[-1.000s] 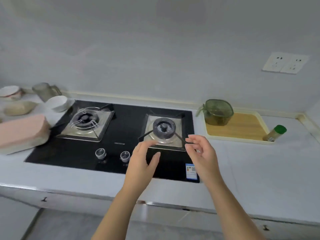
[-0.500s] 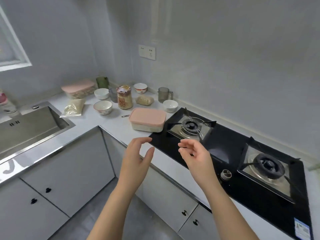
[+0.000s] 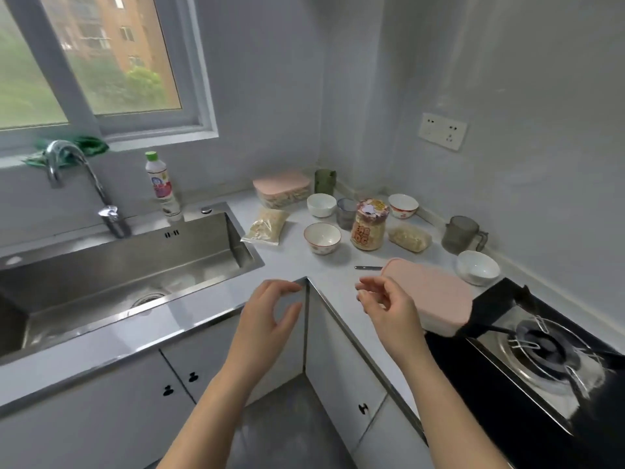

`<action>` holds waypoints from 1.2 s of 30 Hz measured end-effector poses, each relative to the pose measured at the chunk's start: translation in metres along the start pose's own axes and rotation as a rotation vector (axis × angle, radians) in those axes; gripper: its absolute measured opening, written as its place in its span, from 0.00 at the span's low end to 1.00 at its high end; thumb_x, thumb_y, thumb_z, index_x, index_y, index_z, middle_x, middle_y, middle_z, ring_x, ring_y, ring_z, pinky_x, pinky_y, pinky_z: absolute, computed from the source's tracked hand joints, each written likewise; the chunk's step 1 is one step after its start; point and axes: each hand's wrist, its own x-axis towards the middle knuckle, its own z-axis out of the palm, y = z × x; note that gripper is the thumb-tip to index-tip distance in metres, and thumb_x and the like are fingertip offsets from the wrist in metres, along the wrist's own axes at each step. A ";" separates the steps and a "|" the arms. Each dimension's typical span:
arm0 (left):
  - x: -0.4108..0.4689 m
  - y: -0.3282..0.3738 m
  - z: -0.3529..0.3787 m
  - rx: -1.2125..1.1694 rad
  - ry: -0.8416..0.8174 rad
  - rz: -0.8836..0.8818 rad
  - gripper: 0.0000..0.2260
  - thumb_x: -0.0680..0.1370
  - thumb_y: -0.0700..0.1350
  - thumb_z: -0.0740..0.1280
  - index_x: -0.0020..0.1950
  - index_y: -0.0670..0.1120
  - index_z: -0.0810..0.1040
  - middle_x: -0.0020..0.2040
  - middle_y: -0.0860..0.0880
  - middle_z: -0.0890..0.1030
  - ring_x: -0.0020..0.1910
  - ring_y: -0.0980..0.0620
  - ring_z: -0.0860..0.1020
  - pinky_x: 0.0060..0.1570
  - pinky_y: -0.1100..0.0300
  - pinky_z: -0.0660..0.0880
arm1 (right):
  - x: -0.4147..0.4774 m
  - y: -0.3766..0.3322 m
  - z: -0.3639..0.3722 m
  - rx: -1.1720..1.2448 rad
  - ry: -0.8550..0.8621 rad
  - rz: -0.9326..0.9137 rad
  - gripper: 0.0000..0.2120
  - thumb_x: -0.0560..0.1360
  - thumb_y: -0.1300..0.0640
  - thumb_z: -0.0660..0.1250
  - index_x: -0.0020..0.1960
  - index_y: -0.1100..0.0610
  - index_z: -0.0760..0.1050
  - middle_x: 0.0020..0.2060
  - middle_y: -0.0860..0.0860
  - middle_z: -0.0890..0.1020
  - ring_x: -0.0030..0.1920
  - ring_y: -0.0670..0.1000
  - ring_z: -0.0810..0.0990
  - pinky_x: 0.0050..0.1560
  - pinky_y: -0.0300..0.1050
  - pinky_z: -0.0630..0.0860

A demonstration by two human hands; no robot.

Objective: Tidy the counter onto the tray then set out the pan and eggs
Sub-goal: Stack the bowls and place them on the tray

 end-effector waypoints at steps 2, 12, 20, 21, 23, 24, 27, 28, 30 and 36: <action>0.016 -0.019 -0.020 0.012 0.081 -0.036 0.08 0.77 0.42 0.67 0.54 0.54 0.77 0.53 0.61 0.77 0.57 0.62 0.74 0.55 0.72 0.68 | 0.028 -0.007 0.030 -0.009 -0.076 -0.027 0.08 0.77 0.60 0.66 0.52 0.47 0.76 0.47 0.43 0.83 0.49 0.43 0.80 0.53 0.41 0.78; 0.058 -0.097 -0.094 -0.003 0.251 -0.143 0.08 0.77 0.41 0.67 0.53 0.53 0.78 0.52 0.60 0.78 0.56 0.62 0.75 0.56 0.66 0.70 | 0.089 -0.031 0.160 -0.067 -0.324 -0.067 0.07 0.77 0.56 0.67 0.54 0.47 0.77 0.47 0.41 0.83 0.48 0.38 0.79 0.47 0.32 0.74; 0.077 -0.188 -0.201 0.032 0.257 -0.156 0.06 0.77 0.43 0.68 0.51 0.53 0.78 0.51 0.61 0.78 0.48 0.61 0.77 0.50 0.66 0.71 | 0.100 -0.055 0.298 -0.076 -0.360 -0.094 0.07 0.77 0.58 0.67 0.54 0.50 0.77 0.48 0.42 0.82 0.47 0.37 0.78 0.45 0.29 0.74; 0.078 -0.200 -0.220 0.036 0.255 -0.155 0.05 0.77 0.44 0.67 0.51 0.52 0.79 0.51 0.61 0.78 0.49 0.60 0.77 0.50 0.66 0.72 | 0.100 -0.059 0.318 -0.065 -0.363 -0.085 0.07 0.77 0.58 0.67 0.53 0.49 0.77 0.47 0.43 0.82 0.47 0.37 0.78 0.46 0.30 0.74; 0.077 -0.224 -0.259 0.055 0.274 -0.161 0.06 0.76 0.46 0.65 0.51 0.51 0.79 0.51 0.59 0.79 0.52 0.60 0.77 0.50 0.67 0.72 | 0.096 -0.067 0.360 -0.044 -0.395 -0.073 0.07 0.77 0.58 0.67 0.52 0.48 0.77 0.47 0.43 0.82 0.47 0.38 0.78 0.46 0.32 0.75; 0.075 -0.236 -0.276 0.065 0.290 -0.173 0.07 0.75 0.47 0.65 0.51 0.51 0.79 0.50 0.58 0.79 0.52 0.60 0.77 0.51 0.68 0.72 | 0.093 -0.070 0.380 -0.037 -0.417 -0.072 0.07 0.77 0.59 0.67 0.52 0.49 0.77 0.47 0.43 0.82 0.47 0.38 0.78 0.46 0.32 0.75; 0.062 -0.274 -0.327 0.096 0.358 -0.246 0.08 0.74 0.47 0.65 0.51 0.51 0.79 0.50 0.59 0.79 0.52 0.60 0.77 0.52 0.63 0.73 | 0.083 -0.078 0.444 -0.029 -0.506 -0.057 0.07 0.77 0.60 0.67 0.52 0.49 0.77 0.47 0.45 0.83 0.46 0.39 0.78 0.45 0.31 0.75; 0.057 -0.285 -0.341 0.098 0.386 -0.276 0.08 0.74 0.47 0.65 0.51 0.51 0.79 0.50 0.60 0.79 0.52 0.60 0.77 0.52 0.62 0.73 | 0.079 -0.081 0.463 -0.031 -0.539 -0.050 0.07 0.77 0.60 0.67 0.51 0.49 0.77 0.47 0.45 0.83 0.46 0.40 0.79 0.45 0.32 0.75; 0.044 -0.304 -0.364 0.104 0.442 -0.340 0.05 0.76 0.45 0.66 0.51 0.51 0.79 0.50 0.60 0.79 0.52 0.60 0.77 0.53 0.60 0.74 | 0.074 -0.084 0.497 -0.048 -0.613 -0.058 0.06 0.77 0.59 0.66 0.50 0.49 0.77 0.46 0.46 0.83 0.45 0.41 0.79 0.45 0.33 0.75; 0.005 -0.346 -0.414 0.177 0.565 -0.534 0.06 0.78 0.43 0.67 0.54 0.48 0.79 0.52 0.52 0.79 0.51 0.54 0.77 0.50 0.62 0.75 | 0.060 -0.092 0.592 -0.128 -0.831 -0.088 0.08 0.76 0.58 0.66 0.47 0.44 0.76 0.45 0.45 0.83 0.43 0.41 0.79 0.47 0.38 0.77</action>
